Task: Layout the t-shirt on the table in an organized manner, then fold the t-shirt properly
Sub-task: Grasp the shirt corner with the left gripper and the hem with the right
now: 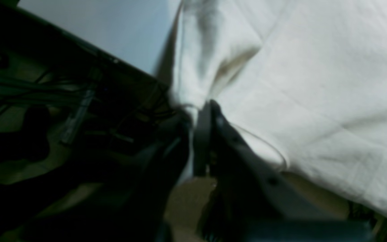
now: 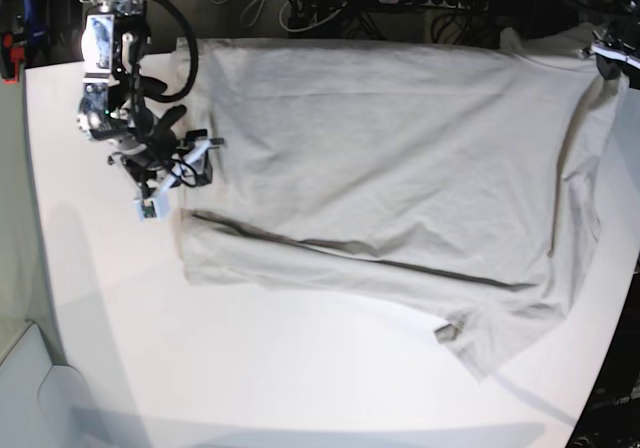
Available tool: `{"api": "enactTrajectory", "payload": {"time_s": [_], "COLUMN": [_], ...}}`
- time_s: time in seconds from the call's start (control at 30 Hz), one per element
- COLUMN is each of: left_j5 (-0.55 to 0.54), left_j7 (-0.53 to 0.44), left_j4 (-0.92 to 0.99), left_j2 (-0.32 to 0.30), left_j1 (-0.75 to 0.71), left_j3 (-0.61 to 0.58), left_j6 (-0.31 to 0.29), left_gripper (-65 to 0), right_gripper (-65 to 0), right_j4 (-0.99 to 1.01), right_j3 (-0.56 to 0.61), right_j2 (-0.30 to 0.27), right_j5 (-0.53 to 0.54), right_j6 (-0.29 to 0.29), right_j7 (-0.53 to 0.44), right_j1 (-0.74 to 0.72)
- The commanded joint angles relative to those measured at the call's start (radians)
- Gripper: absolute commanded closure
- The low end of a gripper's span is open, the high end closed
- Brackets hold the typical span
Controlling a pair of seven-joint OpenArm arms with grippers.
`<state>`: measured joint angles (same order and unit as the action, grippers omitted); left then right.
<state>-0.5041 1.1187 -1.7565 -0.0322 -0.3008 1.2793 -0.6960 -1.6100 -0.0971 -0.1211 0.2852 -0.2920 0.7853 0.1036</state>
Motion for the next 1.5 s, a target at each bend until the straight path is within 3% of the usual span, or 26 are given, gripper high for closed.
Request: {"api": "enactTrajectory", "payload": {"time_s": [0.0,0.07,0.2,0.27,0.4,0.6,0.77,0.83,0.93,1.03,1.1,1.23,1.47], "left_j5": [-0.012,-0.012,-0.012,-0.018,-0.020,-0.023,-0.024,-0.057,-0.127,-0.181,-0.189,-0.195,-0.189], "left_j7": [-0.015,-0.013,-0.013,-0.013,-0.013,-0.012,0.079,0.105,0.136,0.169,0.194,0.240,0.226], "left_j4": [-0.016,-0.016,0.002,0.014,0.033,0.019,0.019,0.019,0.004,-0.030,-0.061,-0.113,-0.144], "left_j2": [-0.013,-0.011,-0.008,-0.008,-0.011,-0.019,-0.047,-0.042,-0.033,0.016,0.045,0.094,0.177], "left_j1": [-0.002,-0.004,-0.007,-0.010,-0.010,-0.004,0.032,0.039,0.039,0.053,0.070,0.097,0.097], "left_j3": [0.004,0.004,0.007,0.007,0.009,0.058,0.079,0.079,0.075,0.073,0.073,0.016,-0.157], "left_j6": [-0.002,-0.002,-0.002,-0.002,-0.002,-0.002,-0.002,-0.002,-0.002,-0.002,-0.002,-0.002,-0.002], "left_gripper": [-3.4,-12.5,-39.5,-49.7,-62.1,-63.7,-63.8,-63.8,-63.8,-63.8,-63.8,-63.8,-63.8], "right_gripper": [-31.4,-31.4,-31.4,-31.4,-31.4,-31.0,-30.4,-26.7,-15.6,-4.4,-0.6,-0.4,-0.4], "right_j4": [-0.017,-0.017,-0.017,-0.017,-0.017,-0.017,-0.017,-0.017,-0.019,-0.023,-0.019,-0.019,-0.019], "right_j3": [-0.002,-0.002,-0.002,-0.002,-0.002,0.020,0.075,0.093,0.112,0.112,0.113,0.113,0.106], "right_j2": [-0.007,-0.007,-0.007,-0.007,-0.007,-0.007,-0.012,-0.012,-0.012,-0.012,-0.012,-0.036,-0.042], "right_j5": [0.007,0.007,0.007,0.007,0.007,0.007,0.007,0.007,0.007,0.007,0.006,0.006,0.006], "right_j6": [-0.006,-0.006,-0.006,-0.006,-0.006,-0.006,-0.006,-0.006,-0.006,-0.006,-0.006,-0.006,-0.006], "right_j7": [-0.019,-0.019,-0.019,-0.019,-0.019,-0.019,-0.019,-0.019,-0.019,-0.019,-0.019,-0.019,-0.017], "right_j1": [-0.011,-0.009,0.000,0.002,0.002,0.003,0.003,0.003,-0.005,-0.025,-0.037,-0.058,-0.100]}}
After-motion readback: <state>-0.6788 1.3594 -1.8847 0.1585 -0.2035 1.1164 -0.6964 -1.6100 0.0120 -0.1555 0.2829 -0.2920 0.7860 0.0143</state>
